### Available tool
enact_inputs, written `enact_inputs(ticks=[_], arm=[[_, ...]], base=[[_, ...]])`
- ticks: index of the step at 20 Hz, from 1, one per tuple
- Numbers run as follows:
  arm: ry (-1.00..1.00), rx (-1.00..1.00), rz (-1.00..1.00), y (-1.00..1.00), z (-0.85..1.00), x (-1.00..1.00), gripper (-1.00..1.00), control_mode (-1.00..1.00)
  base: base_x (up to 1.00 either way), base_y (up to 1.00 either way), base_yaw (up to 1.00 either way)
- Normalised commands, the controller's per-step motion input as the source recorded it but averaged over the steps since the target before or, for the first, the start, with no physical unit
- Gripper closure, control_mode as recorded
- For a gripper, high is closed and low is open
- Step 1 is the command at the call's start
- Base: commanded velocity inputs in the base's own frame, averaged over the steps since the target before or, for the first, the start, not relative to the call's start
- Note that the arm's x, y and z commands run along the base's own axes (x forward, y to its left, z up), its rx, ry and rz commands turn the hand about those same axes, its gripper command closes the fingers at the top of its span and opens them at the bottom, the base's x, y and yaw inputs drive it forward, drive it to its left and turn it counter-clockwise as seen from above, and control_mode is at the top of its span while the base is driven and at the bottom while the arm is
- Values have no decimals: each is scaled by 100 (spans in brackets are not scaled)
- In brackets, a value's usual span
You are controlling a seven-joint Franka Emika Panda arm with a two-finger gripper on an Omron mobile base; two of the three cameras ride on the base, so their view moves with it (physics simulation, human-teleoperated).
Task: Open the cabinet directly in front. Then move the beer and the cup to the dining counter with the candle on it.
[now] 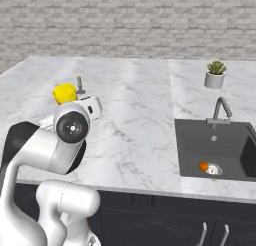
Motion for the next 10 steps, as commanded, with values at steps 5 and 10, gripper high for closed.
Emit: enact_inputs(ticks=[5, 10], arm=[[0, 0, 0, 0, 0, 0, 100, 100], [0, 0, 0, 0, 0, 0, 100, 100]], base=[[-20, 78, 1], [3, 100, 0]])
